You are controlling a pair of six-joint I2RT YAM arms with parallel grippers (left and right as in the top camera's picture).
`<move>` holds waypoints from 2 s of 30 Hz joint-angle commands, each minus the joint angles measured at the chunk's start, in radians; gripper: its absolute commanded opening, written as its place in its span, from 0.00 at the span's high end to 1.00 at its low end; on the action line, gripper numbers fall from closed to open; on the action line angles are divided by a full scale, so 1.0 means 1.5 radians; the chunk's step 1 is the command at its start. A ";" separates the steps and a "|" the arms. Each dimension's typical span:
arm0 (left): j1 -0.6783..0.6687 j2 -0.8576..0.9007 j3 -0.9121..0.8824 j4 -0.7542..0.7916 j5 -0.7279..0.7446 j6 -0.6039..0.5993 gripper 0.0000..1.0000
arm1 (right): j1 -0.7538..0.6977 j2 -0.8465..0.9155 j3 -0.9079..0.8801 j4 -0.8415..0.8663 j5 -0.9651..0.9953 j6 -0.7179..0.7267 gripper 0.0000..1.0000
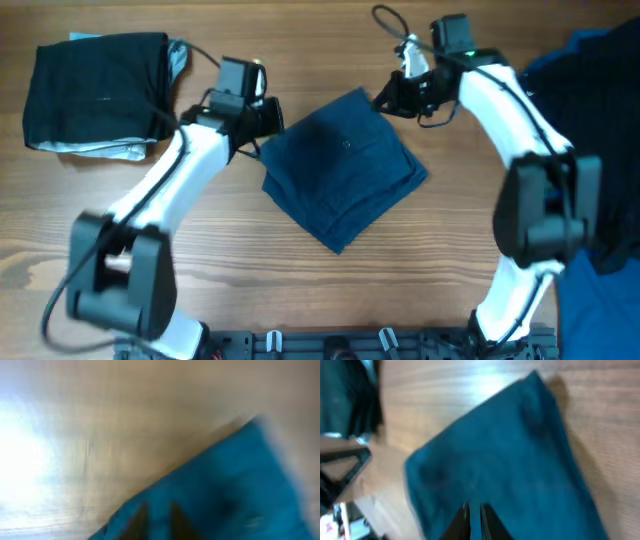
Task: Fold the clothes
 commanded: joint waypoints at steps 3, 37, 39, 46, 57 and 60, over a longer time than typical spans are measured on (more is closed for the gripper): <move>0.005 -0.043 0.022 0.043 -0.034 0.014 0.73 | 0.023 -0.088 -0.026 -0.221 0.014 -0.103 0.96; 0.033 0.067 0.022 0.065 -0.038 0.019 0.25 | 0.012 -0.090 -0.392 0.586 0.322 0.065 0.86; 0.035 0.071 0.022 0.065 0.000 0.063 0.05 | -0.002 -0.108 -0.355 0.541 0.292 0.055 0.80; 0.036 0.118 0.022 0.044 0.111 0.258 0.00 | -0.018 -0.242 -0.300 0.198 0.270 0.054 0.28; 0.041 0.147 0.023 -0.010 0.122 0.181 0.01 | -0.018 -0.256 -0.300 0.073 0.321 0.054 0.13; 0.043 0.088 0.035 0.008 0.122 0.125 0.01 | -0.018 -0.256 -0.300 0.073 0.407 0.055 0.01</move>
